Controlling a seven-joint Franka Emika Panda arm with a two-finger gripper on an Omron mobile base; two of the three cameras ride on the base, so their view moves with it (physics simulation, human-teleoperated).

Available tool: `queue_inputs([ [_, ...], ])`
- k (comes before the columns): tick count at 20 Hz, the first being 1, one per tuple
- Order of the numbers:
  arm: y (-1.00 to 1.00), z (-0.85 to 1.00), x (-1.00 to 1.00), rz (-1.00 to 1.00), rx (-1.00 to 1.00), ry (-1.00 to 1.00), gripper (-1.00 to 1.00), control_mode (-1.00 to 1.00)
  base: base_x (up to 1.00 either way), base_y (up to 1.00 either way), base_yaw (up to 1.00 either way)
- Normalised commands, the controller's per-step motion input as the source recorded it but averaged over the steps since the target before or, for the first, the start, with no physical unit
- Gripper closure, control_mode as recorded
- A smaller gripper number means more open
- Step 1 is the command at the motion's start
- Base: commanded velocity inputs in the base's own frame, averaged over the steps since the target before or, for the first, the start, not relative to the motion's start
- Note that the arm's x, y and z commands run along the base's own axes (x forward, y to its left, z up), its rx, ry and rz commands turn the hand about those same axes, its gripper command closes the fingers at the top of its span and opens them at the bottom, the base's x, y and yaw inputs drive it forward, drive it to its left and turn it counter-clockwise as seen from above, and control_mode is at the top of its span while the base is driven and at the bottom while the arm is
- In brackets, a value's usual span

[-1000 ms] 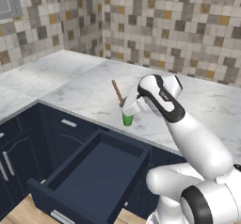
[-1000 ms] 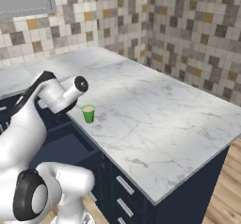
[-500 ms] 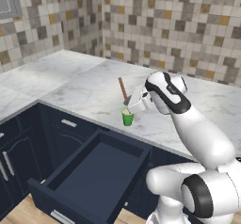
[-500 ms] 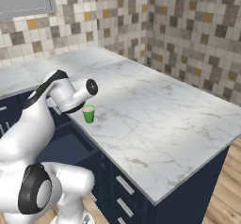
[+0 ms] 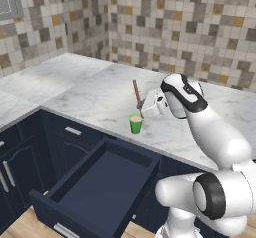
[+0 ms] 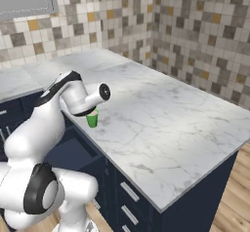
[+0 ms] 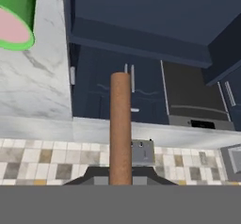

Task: Pick up the straw from the left drawer and put it inside the smoothie cup.

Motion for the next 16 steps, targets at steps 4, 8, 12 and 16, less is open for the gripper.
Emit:
queue_inputs([
  [4, -0.14, 0.00, 0.38, 0.00, 0.02, 0.00, 1.00, -1.00, 0.00, 0.00, 0.00],
  [8, -0.19, 0.00, 0.31, 0.00, 0.02, 0.00, 1.00, -1.00, 0.00, 0.00, 0.00],
  [12, -0.20, -0.05, 0.27, 0.00, 0.02, 0.00, 1.00, -1.00, 0.00, 0.00, 0.00],
  [16, -0.08, -0.17, 0.19, 0.00, 0.00, -0.02, 1.00, -1.00, 0.00, 0.00, 0.00],
])
